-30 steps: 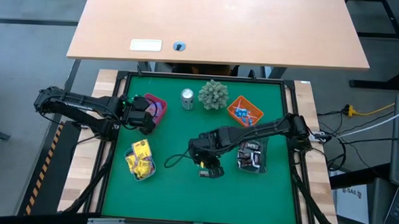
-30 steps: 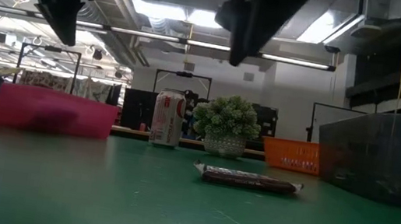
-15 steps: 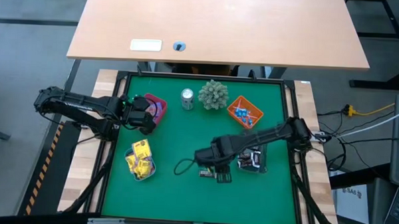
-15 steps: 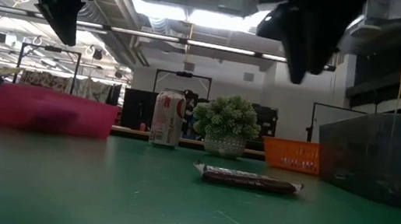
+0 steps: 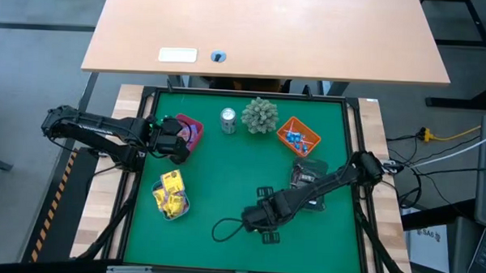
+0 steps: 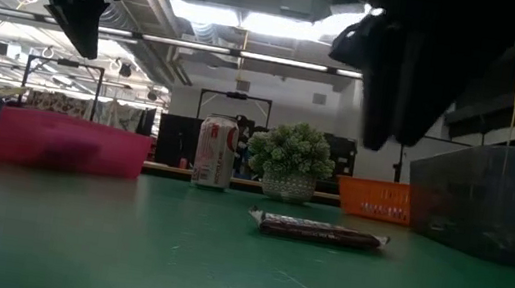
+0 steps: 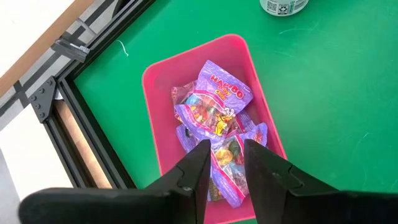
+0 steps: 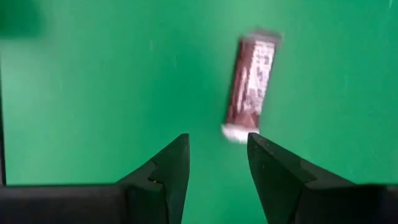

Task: Sort candy
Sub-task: Put the brown chocolate candy into the black bin

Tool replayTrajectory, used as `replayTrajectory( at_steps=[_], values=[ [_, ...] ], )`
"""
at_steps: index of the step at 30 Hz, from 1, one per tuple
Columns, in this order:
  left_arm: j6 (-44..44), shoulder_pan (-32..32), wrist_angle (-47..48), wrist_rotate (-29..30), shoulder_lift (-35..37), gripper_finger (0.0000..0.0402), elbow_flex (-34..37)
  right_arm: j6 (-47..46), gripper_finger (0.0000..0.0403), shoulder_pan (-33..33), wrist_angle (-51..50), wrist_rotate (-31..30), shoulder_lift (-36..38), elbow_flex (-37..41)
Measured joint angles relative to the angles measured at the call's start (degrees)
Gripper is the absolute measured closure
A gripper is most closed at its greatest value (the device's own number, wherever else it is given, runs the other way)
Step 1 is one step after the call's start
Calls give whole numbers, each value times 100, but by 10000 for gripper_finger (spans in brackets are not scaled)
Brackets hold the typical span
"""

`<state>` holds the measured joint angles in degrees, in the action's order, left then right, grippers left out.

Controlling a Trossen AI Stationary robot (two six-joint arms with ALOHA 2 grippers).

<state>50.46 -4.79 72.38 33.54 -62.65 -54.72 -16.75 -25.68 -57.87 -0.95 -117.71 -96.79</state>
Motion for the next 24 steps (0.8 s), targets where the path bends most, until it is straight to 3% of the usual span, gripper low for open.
replayTrajectory(
  at_steps=[8,24],
  values=[
    [-2,1,-12,0,0,317,0,-147,242,22,1026,-365,4,569],
    [-9,2,-262,174,0,317,0,-495,242,31,1615,-659,4,1193]
  ],
)
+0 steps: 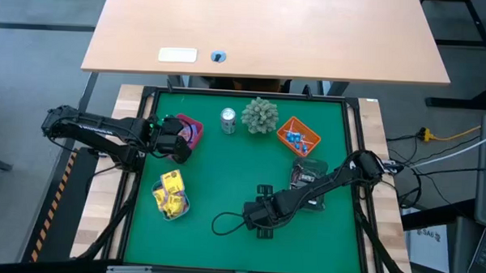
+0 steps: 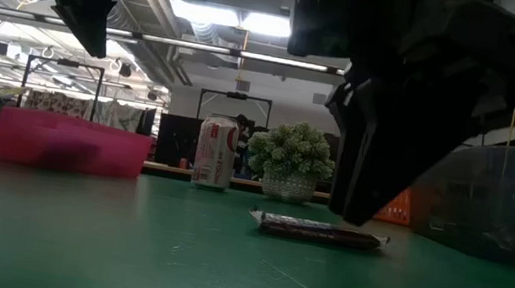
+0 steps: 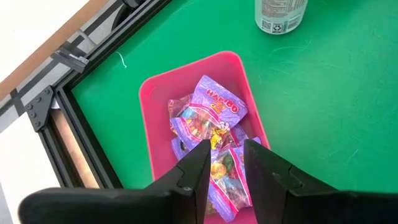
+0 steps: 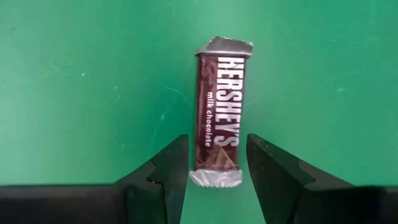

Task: Sort candy
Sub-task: Put the brown chocolate candy into the black bin

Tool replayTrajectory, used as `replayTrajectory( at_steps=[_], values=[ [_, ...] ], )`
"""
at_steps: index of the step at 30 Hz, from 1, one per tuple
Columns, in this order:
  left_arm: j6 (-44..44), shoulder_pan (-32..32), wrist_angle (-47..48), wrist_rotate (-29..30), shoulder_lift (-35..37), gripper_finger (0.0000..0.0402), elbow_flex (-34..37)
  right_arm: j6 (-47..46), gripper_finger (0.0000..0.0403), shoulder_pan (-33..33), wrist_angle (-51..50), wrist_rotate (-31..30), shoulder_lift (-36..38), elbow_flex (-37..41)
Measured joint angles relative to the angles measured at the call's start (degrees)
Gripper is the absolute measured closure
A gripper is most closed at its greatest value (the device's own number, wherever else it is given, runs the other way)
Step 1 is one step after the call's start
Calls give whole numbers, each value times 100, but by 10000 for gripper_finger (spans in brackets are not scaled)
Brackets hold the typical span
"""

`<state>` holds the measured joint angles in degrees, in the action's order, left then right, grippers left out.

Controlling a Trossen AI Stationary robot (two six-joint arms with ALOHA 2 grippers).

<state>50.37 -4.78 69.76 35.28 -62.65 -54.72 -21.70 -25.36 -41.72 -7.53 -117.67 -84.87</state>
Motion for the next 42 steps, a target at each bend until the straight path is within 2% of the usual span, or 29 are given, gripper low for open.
replayTrajectory(
  at_steps=[16,24,27,35,42],
  values=[
    [-2,-2,0,10,0,317,0,-362,242,0,651,107,42,656],
    [-2,-2,-16,10,-2,317,0,-360,242,0,733,169,33,680],
    [-1,-2,-48,12,-1,317,0,-359,254,0,741,175,28,682],
    [-2,-2,-49,12,0,317,0,-358,317,0,750,199,17,685],
    [-2,-2,-48,12,0,317,0,-355,306,0,748,208,24,687]
  ],
)
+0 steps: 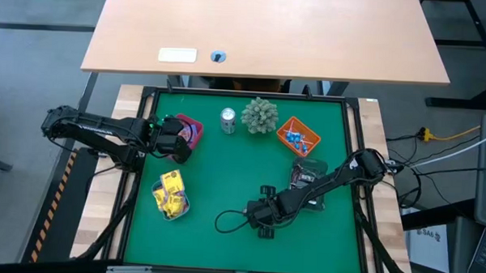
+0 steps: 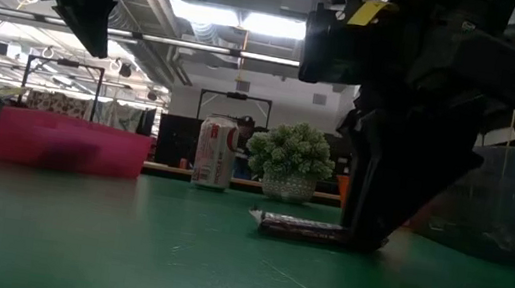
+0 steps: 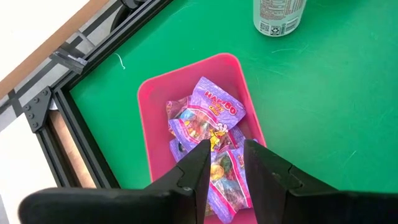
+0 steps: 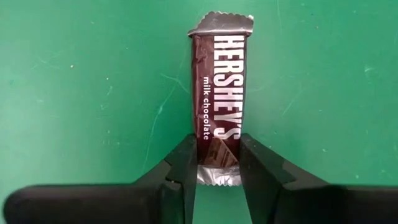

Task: Sort candy
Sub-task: Put the brown chocolate candy into the black bin

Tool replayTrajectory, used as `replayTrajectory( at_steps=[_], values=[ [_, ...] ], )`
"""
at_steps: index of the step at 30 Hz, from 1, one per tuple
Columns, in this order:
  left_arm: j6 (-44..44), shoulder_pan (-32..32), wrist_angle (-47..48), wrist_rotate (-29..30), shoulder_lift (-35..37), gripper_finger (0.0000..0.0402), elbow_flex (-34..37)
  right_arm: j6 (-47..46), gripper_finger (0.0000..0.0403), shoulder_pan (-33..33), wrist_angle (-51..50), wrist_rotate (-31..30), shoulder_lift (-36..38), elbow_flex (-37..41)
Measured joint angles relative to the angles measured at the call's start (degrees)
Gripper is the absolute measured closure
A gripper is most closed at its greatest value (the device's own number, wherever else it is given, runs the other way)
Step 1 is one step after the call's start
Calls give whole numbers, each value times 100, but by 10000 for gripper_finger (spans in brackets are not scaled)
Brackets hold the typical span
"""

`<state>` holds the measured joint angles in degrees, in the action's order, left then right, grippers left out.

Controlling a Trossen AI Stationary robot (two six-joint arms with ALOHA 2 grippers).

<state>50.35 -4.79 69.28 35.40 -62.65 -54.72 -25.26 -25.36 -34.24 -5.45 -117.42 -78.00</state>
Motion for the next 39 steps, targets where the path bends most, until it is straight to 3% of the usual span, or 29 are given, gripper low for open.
replayTrajectory(
  at_steps=[13,26,32,39],
  values=[
    [0,0,-108,0,-1,317,0,7,311,0,-4,58,71,1],
    [2,0,-136,-1,-2,317,0,22,310,0,-250,-113,889,20],
    [0,2,-144,-1,-2,317,0,22,309,0,-1010,-352,1420,11],
    [1,1,-144,-1,-2,317,0,-176,309,0,-2600,-615,2083,2]
  ],
)
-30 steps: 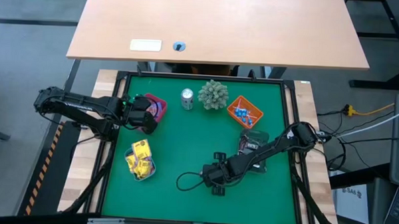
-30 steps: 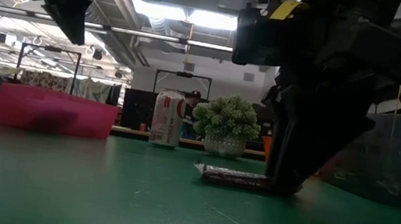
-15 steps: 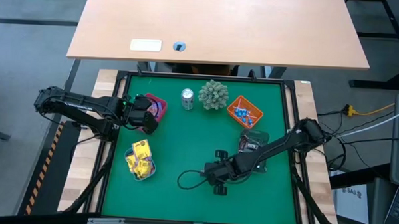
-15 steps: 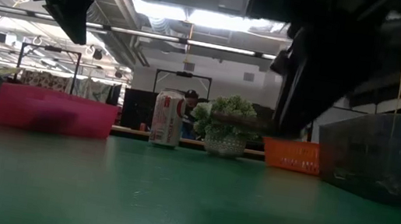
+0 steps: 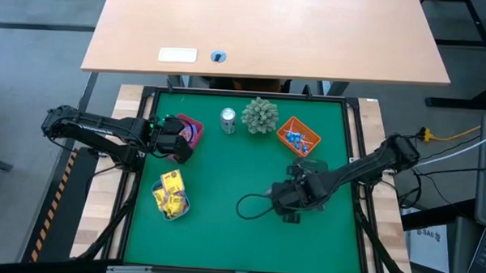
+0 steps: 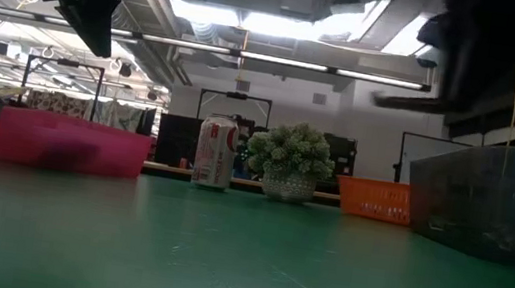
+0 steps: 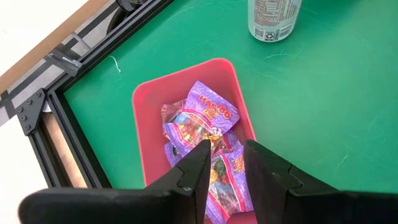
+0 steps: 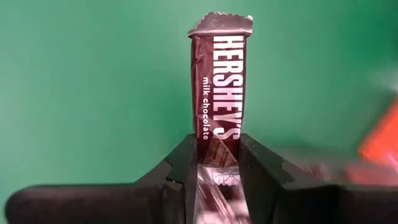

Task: Sort candy
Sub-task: Put the brown chocolate candy into the black bin

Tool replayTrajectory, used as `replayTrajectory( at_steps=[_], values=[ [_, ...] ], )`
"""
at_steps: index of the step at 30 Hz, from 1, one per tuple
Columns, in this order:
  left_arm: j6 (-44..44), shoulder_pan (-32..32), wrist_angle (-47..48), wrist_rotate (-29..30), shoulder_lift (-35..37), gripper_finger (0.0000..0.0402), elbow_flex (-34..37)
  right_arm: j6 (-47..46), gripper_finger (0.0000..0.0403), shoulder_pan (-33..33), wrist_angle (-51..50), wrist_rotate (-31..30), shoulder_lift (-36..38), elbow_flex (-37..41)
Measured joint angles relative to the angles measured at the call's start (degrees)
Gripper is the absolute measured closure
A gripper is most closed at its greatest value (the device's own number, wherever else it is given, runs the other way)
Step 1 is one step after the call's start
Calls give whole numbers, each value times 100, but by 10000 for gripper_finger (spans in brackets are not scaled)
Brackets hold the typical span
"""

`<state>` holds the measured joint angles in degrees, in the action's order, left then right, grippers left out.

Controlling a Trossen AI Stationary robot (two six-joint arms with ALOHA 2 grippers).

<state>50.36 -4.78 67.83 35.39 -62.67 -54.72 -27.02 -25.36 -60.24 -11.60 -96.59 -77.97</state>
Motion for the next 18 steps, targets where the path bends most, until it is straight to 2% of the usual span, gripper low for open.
replayTrajectory(
  at_steps=[9,18],
  values=[
    [-2,1,-2,1,0,317,0,-680,309,0,-2528,-129,498,-2],
    [-1,-1,0,1,0,317,0,-724,294,0,-2812,64,493,-2]
  ],
)
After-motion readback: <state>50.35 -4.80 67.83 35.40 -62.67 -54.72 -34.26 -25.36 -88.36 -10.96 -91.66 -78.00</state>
